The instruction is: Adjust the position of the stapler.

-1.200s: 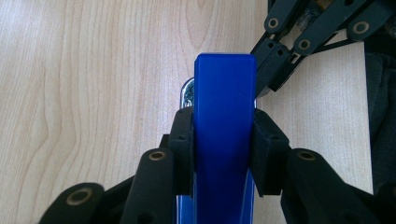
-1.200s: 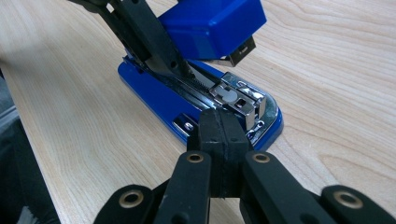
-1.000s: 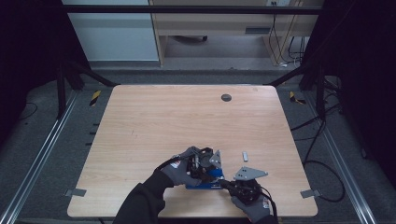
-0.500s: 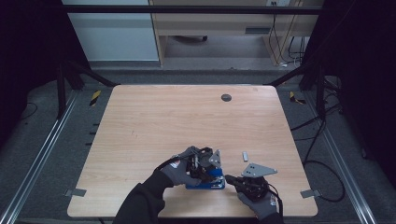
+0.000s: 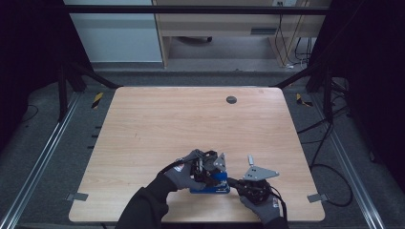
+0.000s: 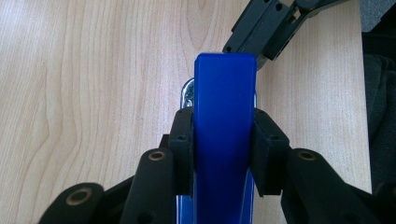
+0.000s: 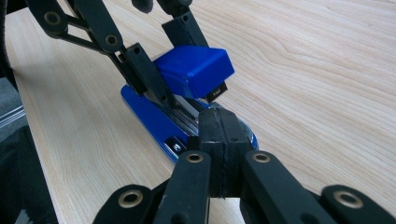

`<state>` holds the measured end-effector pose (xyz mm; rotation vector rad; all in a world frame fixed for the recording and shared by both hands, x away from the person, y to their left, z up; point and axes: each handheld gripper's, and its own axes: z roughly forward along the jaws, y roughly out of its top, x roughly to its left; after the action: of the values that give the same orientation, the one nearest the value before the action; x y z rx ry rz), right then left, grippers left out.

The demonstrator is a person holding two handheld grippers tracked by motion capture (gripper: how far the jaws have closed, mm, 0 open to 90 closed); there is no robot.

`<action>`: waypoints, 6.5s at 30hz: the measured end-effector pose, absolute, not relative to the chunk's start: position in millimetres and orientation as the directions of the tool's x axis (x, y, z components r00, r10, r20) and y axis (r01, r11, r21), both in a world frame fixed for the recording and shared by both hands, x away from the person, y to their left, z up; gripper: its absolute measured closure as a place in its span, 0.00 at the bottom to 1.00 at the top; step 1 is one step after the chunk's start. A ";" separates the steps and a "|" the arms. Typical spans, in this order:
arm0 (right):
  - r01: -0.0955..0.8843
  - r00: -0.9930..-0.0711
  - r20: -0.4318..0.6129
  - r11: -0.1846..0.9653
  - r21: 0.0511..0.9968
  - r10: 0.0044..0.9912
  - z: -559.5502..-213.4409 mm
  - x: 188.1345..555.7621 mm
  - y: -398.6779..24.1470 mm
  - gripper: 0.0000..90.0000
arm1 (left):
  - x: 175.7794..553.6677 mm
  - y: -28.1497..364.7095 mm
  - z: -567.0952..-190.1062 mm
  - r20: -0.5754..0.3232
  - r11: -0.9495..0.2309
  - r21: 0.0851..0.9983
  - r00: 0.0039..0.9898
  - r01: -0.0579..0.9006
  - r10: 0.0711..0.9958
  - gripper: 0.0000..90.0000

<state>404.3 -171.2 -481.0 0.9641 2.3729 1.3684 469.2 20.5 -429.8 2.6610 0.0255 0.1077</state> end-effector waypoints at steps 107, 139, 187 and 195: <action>0.418 -0.757 0.146 0.302 0.857 0.636 -479.6 408.3 -169.9 1.00 | 361.2 45.0 -512.6 -0.031 -0.273 0.893 0.653 0.359 0.757 1.00; 0.412 -0.763 0.147 0.299 0.861 0.630 -478.7 408.7 -169.3 1.00 | 368.6 29.4 -516.2 -0.036 -0.260 0.888 0.620 0.380 0.784 1.00; 0.351 -0.814 0.156 0.259 0.900 0.560 -466.8 412.7 -161.0 1.00 | 366.1 26.3 -516.7 -0.001 -0.279 0.890 0.612 0.362 0.791 1.00; 0.349 -0.815 0.157 0.255 0.902 0.558 -465.5 413.6 -158.2 1.00 | 365.5 25.9 -517.2 0.002 -0.277 0.892 0.609 0.359 0.793 1.00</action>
<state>413.6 -158.2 -465.5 0.8533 2.3278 1.5931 365.5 25.9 -517.2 1.8747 0.9236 0.5686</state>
